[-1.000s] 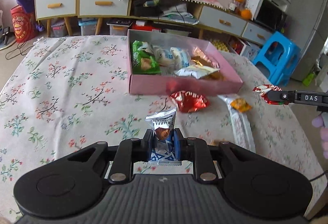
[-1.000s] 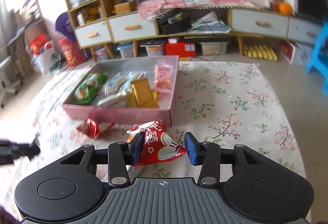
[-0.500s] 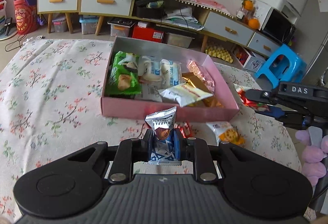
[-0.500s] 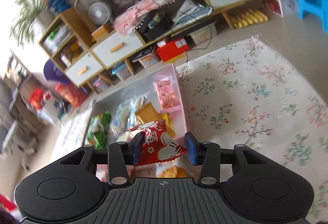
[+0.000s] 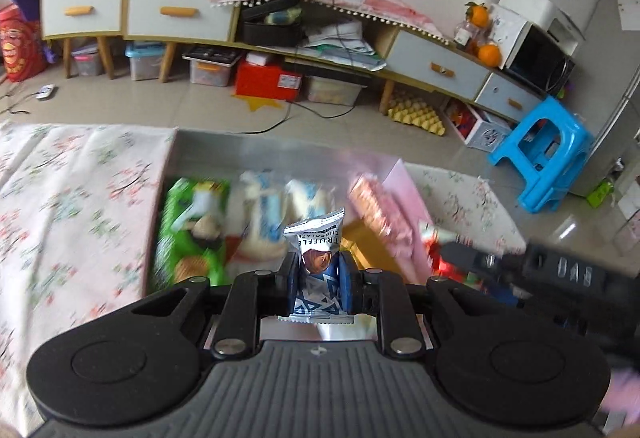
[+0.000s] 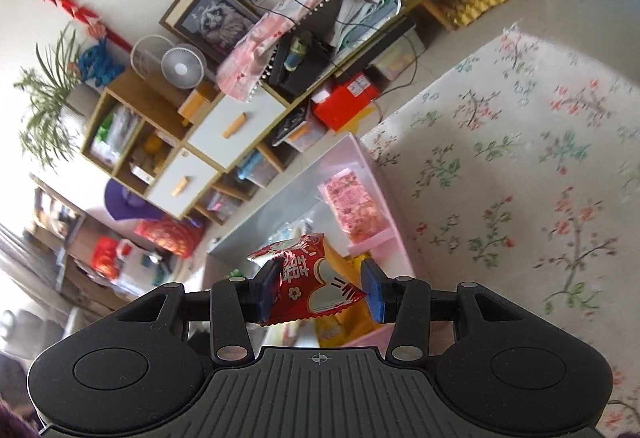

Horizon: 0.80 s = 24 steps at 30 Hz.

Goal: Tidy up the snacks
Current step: 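Carry both held candies into the pink box and open both tools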

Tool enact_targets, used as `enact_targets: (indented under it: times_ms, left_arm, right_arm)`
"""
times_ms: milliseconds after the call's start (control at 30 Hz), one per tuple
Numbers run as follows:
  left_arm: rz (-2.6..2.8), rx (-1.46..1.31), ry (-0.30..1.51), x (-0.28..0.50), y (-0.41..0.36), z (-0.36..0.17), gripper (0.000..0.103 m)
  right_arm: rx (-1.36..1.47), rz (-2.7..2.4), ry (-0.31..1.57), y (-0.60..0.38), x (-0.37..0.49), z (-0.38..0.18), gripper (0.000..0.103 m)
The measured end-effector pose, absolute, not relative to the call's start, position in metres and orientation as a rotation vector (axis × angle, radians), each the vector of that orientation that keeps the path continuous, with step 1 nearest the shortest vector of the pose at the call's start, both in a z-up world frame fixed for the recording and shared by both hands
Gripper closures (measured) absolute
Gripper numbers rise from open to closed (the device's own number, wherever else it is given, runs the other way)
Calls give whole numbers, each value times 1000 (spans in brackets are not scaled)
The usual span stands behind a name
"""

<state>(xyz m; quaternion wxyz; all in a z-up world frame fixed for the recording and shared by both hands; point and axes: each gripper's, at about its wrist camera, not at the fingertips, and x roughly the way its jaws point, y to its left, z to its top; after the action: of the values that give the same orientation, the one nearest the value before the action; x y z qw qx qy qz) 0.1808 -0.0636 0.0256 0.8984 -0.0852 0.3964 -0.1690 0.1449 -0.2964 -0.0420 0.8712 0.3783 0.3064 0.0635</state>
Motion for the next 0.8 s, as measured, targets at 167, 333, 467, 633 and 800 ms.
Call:
enact_targets:
  times_ms: [167,333,467,633,800]
  left_arm:
    - [-379,-208,827,201,-76,20,84]
    - [-402,-188,830,216,-93,15,84]
    - [-410,-186,839,226,-101,10,84]
    - [-404,-155,849,233,-109,6,84]
    - [-371,-129,859,236,-113,1,73]
  right_arm:
    - [825,115,664,-303,150,-51,59]
    - [872,90,645,-310,151,-55,55]
    - [966,89,630,-322,151,-58,52]
    - [960,58,626,-328,151,-56,47]
    - [943,69,615,-327,151,-52,47]
